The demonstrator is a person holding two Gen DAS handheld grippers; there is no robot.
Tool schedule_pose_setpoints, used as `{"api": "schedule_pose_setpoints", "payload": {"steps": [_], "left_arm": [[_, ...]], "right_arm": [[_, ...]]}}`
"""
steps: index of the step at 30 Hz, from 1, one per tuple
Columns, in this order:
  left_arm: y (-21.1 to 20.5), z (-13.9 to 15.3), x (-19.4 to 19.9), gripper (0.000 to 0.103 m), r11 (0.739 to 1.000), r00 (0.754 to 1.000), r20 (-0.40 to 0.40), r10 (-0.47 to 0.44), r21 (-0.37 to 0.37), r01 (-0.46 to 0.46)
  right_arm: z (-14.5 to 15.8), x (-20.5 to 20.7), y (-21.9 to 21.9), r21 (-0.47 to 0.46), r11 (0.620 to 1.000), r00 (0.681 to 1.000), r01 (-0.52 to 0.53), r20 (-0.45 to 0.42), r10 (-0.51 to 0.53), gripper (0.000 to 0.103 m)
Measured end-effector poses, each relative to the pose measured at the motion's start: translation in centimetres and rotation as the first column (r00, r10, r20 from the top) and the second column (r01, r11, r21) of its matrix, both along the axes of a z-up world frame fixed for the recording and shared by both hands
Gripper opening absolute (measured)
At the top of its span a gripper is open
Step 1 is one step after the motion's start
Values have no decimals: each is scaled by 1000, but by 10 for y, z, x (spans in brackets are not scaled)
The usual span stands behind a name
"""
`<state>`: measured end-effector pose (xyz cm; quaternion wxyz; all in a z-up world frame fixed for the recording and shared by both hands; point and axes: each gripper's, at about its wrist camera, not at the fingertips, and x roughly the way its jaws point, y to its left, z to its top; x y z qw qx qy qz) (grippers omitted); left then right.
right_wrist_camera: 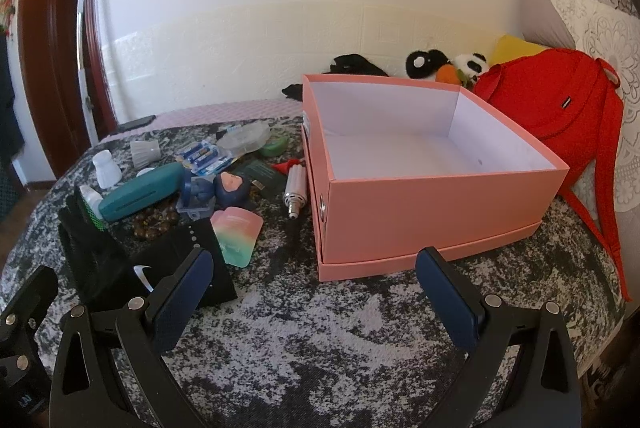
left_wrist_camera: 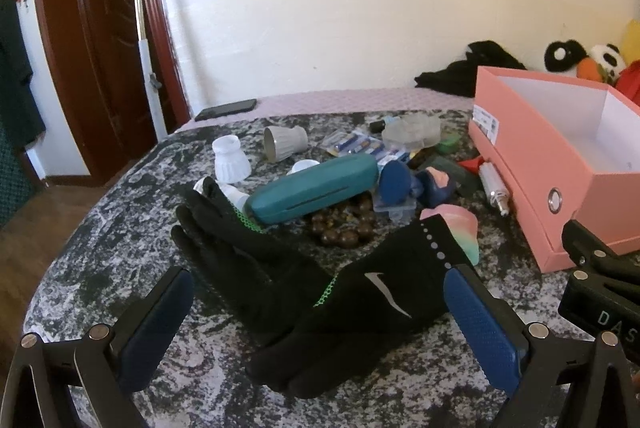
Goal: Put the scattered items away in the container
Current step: 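Grasp the black gloves with the right gripper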
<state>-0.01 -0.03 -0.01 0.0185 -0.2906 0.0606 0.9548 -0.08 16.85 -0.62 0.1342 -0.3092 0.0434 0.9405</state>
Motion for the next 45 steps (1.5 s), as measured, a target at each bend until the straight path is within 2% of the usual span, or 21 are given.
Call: {"api": "schedule_pose_setpoints", "payload": {"steps": [9,13,17,22,26,31,34,38,39,43,45], "left_arm": [[-12,-6,-6,103,1000,1000,-6,2,-15,-2],[-14,-4,-5,103,1000,1000,3,12,29,-13],[-16,-7,-9,103,1000,1000,24,0,15,0],[-25,-7,-11,103,995,999,27,-45,93,42],[-32,-3,-10,103,998,1000,23,-14,65,13],[-44,2,-10,103,999,997,77,29,16,-31],[-53,2,-14,103,999,996,83,35,26,-37],[-80,-6,-27,103,995,986,140,92,31,-97],[-89,-13,-32,103,994,980,174,96,39,-105],[-112,-43,-45,103,988,932,353,81,92,-121],[-115,-58,-47,103,986,914,402,57,119,-114]], "right_arm": [[2,1,-1,9,1000,1000,-1,-11,1,103],[0,4,-3,11,1000,1000,-2,-14,2,103],[1,3,0,6,1000,1000,-4,-11,4,103],[2,2,0,2,1000,1000,-4,-12,4,103],[2,2,0,-1,1000,1000,-7,-10,7,103],[2,2,-1,-6,1000,1000,-6,-12,6,103],[2,2,0,-23,1000,1000,-5,-15,5,103],[0,-1,5,-75,997,1000,-12,-19,10,103],[-2,-3,7,-89,996,1000,-14,-14,13,103],[-14,-15,11,-209,975,996,-68,35,77,103],[-20,-21,10,-290,951,990,-108,53,128,103]]}}
